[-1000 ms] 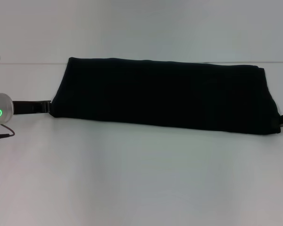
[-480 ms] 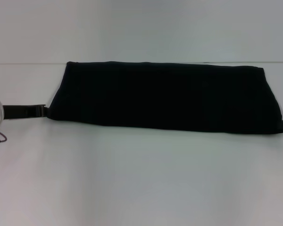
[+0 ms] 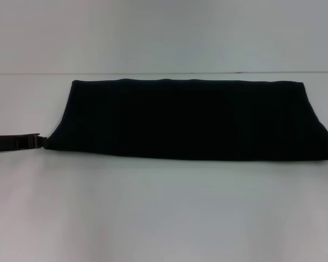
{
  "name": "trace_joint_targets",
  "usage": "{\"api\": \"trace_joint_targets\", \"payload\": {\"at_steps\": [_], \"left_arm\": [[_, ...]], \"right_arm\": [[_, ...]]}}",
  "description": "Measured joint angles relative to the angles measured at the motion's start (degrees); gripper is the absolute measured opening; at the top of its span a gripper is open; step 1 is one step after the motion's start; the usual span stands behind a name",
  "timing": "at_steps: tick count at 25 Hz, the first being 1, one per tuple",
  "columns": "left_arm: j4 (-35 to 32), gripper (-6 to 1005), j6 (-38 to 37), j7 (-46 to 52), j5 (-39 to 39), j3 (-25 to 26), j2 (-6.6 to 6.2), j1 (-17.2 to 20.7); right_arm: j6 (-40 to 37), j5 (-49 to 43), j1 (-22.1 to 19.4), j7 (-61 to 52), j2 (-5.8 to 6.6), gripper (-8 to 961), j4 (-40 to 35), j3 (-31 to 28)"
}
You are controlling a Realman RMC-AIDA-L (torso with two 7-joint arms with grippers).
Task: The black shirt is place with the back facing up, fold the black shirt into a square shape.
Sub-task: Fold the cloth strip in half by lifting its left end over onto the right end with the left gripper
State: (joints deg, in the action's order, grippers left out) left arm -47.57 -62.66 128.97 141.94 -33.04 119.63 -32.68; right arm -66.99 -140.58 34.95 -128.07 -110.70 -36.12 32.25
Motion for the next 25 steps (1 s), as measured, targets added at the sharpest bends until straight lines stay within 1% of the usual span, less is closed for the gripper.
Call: {"api": "trace_joint_targets", "payload": {"at_steps": [5, 15, 20, 25], "left_arm": [[-0.2, 66, -0.3, 0.0, 0.0, 0.0, 0.02, 0.5], [-0.4, 75, -1.2, -0.6, 0.0, 1.2, -0.12, 0.6], [-1.0, 80, -3.5, -0.6, 0.0, 2.2, -0.62, 0.4], [-1.2, 85, -8.6, -1.0, -0.1, 6.0, -1.90, -0.7]], "right_arm": [[-0.1, 0.0, 0.0, 0.3, -0.45, 68, -0.1, 0.2], [0.0, 0.0, -0.1, 0.3, -0.51, 94, -0.1, 0.0], [-1.2, 0.2, 0.1, -0.4, -0.29, 107, -0.1, -0.5], [-5.2, 1.8, 0.0, -0.7, 0.24, 120, -2.6, -2.6]]}}
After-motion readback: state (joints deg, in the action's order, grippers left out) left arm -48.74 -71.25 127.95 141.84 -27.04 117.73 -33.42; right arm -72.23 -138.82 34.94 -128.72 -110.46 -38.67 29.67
